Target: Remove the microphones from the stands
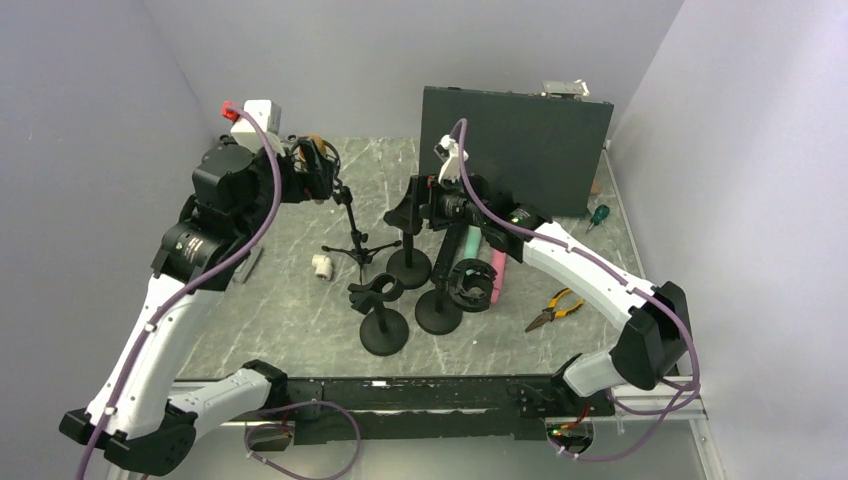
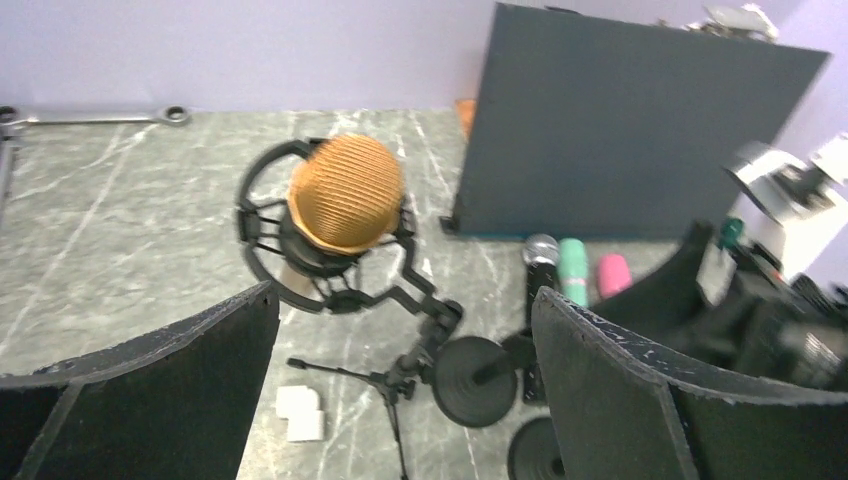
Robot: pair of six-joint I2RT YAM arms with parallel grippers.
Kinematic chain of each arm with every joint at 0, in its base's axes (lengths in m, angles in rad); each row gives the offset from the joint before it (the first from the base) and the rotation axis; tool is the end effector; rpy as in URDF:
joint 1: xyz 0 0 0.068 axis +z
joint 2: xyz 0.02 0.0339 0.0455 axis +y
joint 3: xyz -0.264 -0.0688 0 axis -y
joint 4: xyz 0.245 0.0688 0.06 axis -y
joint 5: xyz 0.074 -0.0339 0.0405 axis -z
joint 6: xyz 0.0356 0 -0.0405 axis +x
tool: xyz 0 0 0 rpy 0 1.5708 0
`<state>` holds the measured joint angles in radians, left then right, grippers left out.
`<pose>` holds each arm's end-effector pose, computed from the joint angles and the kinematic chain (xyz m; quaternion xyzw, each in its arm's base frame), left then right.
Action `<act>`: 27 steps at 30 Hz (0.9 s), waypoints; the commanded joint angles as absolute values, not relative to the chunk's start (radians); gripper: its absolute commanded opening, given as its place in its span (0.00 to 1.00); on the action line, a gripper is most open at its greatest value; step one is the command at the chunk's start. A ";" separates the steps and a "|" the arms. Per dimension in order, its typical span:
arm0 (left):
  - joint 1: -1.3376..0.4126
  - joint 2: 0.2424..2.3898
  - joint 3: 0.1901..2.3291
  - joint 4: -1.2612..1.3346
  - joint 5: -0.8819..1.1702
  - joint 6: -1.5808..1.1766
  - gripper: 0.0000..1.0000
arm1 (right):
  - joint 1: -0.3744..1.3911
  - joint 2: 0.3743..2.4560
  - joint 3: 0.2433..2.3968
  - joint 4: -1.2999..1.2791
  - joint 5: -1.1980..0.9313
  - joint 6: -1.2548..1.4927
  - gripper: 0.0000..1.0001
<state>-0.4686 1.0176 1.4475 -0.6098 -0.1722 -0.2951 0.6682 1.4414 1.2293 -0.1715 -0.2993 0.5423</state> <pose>0.1690 -0.0787 0.4753 0.0114 0.7668 -0.1766 0.6170 0.2590 0.2178 0.3419 -0.1348 0.8128 0.4163 0.3845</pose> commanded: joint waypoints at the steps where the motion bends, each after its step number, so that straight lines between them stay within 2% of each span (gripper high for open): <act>1: -0.394 1.028 1.502 -0.543 -0.198 -0.245 0.99 | 0.710 1.431 1.299 -0.126 -0.270 0.552 0.96; 5: -0.370 1.073 1.526 -0.520 -0.223 -0.170 0.99 | 0.737 1.443 1.318 -0.124 -0.257 0.546 0.96; 11: -0.371 1.110 1.505 -0.481 -0.122 -0.054 0.86 | 0.761 1.462 1.333 -0.113 -0.255 0.538 0.96; 16: -0.371 1.102 1.444 -0.398 -0.060 -0.012 0.80 | 0.776 1.475 1.344 -0.119 -0.249 0.529 0.96; 27: -0.372 1.173 1.429 -0.377 -0.078 0.051 0.67 | 0.776 1.397 1.261 -0.124 -0.205 0.525 0.96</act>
